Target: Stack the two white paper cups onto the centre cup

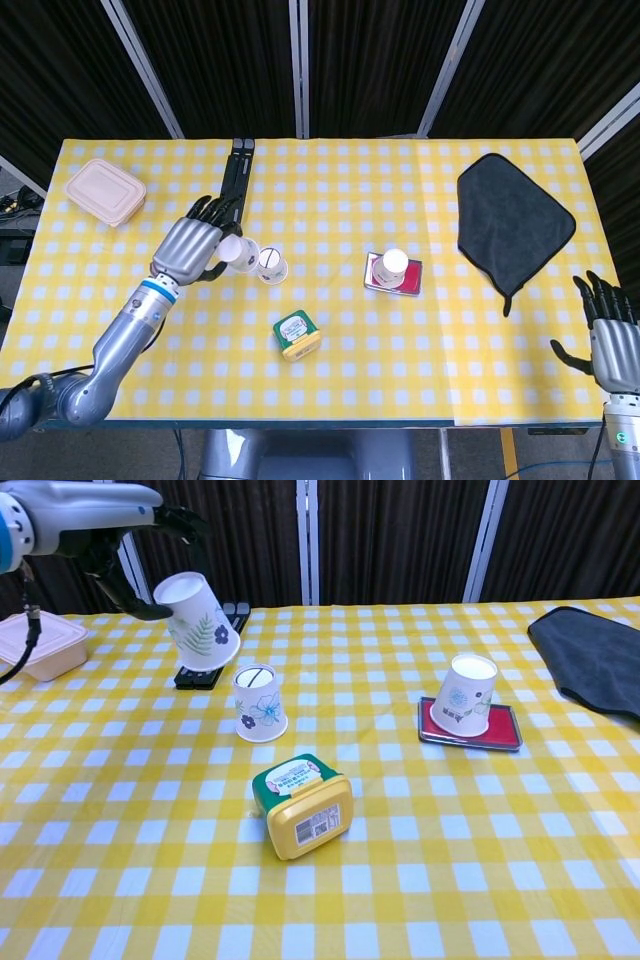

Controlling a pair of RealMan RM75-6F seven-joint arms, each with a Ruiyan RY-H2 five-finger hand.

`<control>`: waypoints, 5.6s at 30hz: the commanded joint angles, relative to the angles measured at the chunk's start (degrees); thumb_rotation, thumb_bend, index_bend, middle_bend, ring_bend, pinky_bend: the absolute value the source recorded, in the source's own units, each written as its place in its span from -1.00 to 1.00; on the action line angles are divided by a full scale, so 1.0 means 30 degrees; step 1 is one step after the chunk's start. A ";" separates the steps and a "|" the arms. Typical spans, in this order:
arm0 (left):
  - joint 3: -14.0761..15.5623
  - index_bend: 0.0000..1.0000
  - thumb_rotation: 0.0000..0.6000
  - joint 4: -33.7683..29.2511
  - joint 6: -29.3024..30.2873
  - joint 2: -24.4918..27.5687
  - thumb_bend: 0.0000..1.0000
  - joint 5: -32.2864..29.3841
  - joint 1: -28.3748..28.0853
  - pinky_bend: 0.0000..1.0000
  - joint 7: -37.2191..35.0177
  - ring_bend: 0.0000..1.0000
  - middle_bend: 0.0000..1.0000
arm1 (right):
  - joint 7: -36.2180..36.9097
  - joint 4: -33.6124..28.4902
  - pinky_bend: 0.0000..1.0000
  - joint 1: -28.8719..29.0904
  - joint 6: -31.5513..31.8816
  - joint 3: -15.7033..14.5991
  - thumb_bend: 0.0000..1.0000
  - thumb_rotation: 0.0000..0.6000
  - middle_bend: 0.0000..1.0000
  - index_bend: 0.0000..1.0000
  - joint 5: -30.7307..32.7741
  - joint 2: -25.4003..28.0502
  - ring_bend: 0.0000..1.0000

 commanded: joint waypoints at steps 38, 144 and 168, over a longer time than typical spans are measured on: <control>0.2669 -0.96 1.00 0.4592 0.1114 -0.3742 -0.63 0.0011 -0.1485 -1.00 -0.3094 -1.00 -1.00 | 0.0325 0.1508 -1.00 0.0294 -0.1481 0.0620 -0.78 1.00 -1.00 -1.00 0.2060 -0.0351 -1.00; 0.2884 -0.96 1.00 0.2607 0.5615 0.1685 -0.63 0.7663 0.8291 -1.00 -1.1345 -1.00 -1.00 | -1.2110 0.1471 -1.00 1.8295 -0.6570 0.4361 -0.37 1.00 -0.84 -0.07 1.2047 -1.1365 -1.00; 0.2571 -0.97 1.00 0.2867 0.4717 0.1897 -0.63 0.7196 0.8245 -1.00 -1.1940 -1.00 -1.00 | -1.0450 0.4835 -1.00 1.9245 -0.6577 0.5237 -0.37 1.00 -0.82 -0.05 1.0041 -1.3878 -1.00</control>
